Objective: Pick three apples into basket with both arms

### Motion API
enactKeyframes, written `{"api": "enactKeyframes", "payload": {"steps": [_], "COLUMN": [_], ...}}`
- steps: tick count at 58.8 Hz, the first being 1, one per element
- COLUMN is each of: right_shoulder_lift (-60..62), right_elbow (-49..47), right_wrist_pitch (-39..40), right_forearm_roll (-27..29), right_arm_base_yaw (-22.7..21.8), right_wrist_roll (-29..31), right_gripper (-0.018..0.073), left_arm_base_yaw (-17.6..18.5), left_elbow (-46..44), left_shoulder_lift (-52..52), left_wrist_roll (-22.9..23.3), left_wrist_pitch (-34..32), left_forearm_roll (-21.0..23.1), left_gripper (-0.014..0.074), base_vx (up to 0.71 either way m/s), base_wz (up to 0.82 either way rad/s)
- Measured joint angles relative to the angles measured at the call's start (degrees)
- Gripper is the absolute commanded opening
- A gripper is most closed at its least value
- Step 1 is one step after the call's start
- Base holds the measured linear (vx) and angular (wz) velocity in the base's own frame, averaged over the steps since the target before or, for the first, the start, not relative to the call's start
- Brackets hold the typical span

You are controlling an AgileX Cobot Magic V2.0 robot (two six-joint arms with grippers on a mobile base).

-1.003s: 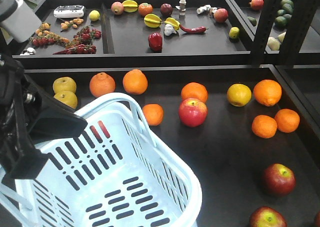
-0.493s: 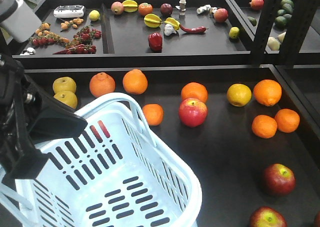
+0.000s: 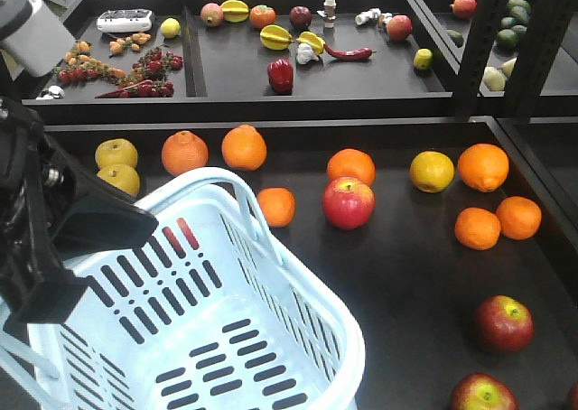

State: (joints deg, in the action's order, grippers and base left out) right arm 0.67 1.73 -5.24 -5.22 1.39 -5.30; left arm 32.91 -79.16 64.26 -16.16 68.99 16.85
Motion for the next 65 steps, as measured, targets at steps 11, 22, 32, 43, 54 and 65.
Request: {"api": "enactKeyframes", "payload": {"steps": [11,22,32,43,54,65], "right_shoulder_lift": [0.0,0.0,0.0,0.0,0.0,0.0], "right_elbow": [0.0,0.0,0.0,0.0,0.0,0.0], "right_wrist_pitch": [0.0,0.0,0.0,0.0,0.0,0.0], "right_forearm_roll": [0.0,0.0,0.0,0.0,0.0,0.0], "right_arm_base_yaw": [0.0,0.0,0.0,0.0,0.0,0.0], "right_wrist_roll": [0.0,0.0,0.0,0.0,0.0,0.0], "right_gripper": [-0.0008,-0.0008,-0.0008,-0.0008,-0.0008,-0.0008], "left_arm_base_yaw": [0.0,0.0,0.0,0.0,0.0,0.0], "left_elbow": [0.0,0.0,0.0,0.0,0.0,-1.0], "left_shoulder_lift": [0.0,0.0,0.0,0.3,4.6,12.9], "left_wrist_roll": [0.0,0.0,0.0,0.0,-0.7,-6.7], "left_wrist_pitch": [-0.1,-0.2,-3.4,-9.0,-10.5,-12.9], "left_forearm_roll": [0.0,0.0,0.0,0.0,0.1,0.1], "left_gripper": [-0.0006,-0.0006,-0.0006,-0.0006,-0.0006,-0.0006], "base_vx": [0.0,0.0,0.0,0.0,0.0,0.0], "base_wz": [0.0,0.0,0.0,0.0,0.0,0.0]}}
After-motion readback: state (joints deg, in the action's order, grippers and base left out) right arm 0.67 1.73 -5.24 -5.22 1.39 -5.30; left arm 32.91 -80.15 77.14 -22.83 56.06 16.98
